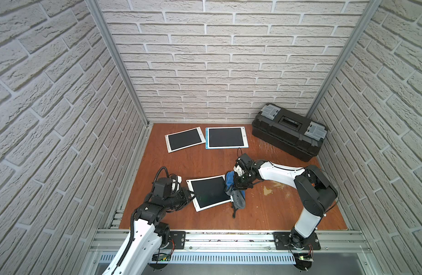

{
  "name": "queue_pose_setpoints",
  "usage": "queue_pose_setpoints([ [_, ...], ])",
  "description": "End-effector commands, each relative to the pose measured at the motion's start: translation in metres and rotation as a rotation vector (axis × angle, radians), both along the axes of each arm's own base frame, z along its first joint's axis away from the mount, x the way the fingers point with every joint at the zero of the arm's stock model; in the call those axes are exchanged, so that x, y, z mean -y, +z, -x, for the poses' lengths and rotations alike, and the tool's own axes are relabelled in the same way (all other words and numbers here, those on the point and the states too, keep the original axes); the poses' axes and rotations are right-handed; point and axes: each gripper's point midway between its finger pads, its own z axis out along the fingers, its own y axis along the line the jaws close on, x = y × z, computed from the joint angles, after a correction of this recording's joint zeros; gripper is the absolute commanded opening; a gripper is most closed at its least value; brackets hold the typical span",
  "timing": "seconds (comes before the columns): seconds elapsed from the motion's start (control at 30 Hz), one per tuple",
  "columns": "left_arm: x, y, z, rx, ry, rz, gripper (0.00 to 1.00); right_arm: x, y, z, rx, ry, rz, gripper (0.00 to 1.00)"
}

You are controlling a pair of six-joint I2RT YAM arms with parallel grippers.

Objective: Wipe the drawing tablet
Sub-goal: Wipe the dirt from the drawing tablet.

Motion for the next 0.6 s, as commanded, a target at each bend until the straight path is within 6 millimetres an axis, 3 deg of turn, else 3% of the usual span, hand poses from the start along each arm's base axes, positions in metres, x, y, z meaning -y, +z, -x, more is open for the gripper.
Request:
queue_pose_setpoints([
  [0.0,0.003,0.015,-0.008,0.071,-0.020,-0.002,0.00,-0.010,-0.004,0.041,-0.034,0.102,0.048,0.02],
  [0.1,0.003,0.017,-0.009,0.075,-0.021,0.000,0.00,-0.057,0.016,0.060,-0.025,0.171,-0.048,0.02],
  [0.23,0.003,0.018,-0.008,0.076,-0.021,0.000,0.00,-0.117,0.059,0.080,-0.002,0.257,-0.193,0.02],
  [0.4,0.003,0.017,-0.008,0.075,-0.021,-0.002,0.00,-0.168,0.106,0.088,0.009,0.334,-0.339,0.02],
  [0.5,0.003,0.016,-0.008,0.072,-0.020,-0.001,0.00,-0.182,0.109,0.083,-0.006,0.351,-0.375,0.02],
  [0.57,0.003,0.016,-0.007,0.069,-0.023,-0.003,0.00,-0.177,0.090,0.072,-0.049,0.319,-0.353,0.02],
])
